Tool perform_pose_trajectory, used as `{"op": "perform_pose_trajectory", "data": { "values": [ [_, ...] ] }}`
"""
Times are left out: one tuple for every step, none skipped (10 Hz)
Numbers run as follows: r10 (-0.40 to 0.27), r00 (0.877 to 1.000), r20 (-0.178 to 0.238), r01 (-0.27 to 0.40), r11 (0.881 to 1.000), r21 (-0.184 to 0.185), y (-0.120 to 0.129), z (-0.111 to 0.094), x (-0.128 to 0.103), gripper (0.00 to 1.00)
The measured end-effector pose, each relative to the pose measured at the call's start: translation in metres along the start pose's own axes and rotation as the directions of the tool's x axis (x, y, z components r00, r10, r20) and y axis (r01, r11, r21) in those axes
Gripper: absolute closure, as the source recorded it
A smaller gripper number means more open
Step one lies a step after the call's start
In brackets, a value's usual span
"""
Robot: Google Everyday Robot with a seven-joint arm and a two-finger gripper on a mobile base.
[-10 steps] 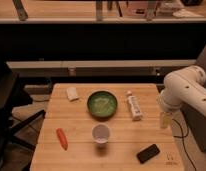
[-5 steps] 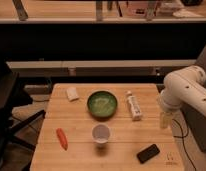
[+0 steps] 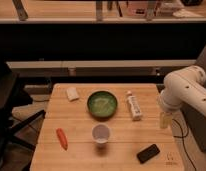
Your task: Move the arm in a circular motion
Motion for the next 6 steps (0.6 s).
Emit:
{"op": "perform_pose_trajectory", "data": {
  "values": [
    [0.0, 1.0, 0.0, 0.0, 1.0, 0.0, 0.0, 0.0, 0.0, 0.2],
    [0.0, 1.0, 0.0, 0.0, 1.0, 0.0, 0.0, 0.0, 0.0, 0.2],
    [0.0, 1.0, 0.0, 0.0, 1.0, 0.0, 0.0, 0.0, 0.0, 0.2],
    [0.0, 1.0, 0.0, 0.0, 1.0, 0.0, 0.0, 0.0, 0.0, 0.2],
    [0.001, 1.0, -0.001, -0.001, 1.0, 0.001, -0.0004, 0.0, -0.0001, 0.2],
    [0.004, 1.0, -0.007, -0.004, 1.0, 0.003, -0.0033, 0.0014, -0.0024, 0.2]
  ]
}}
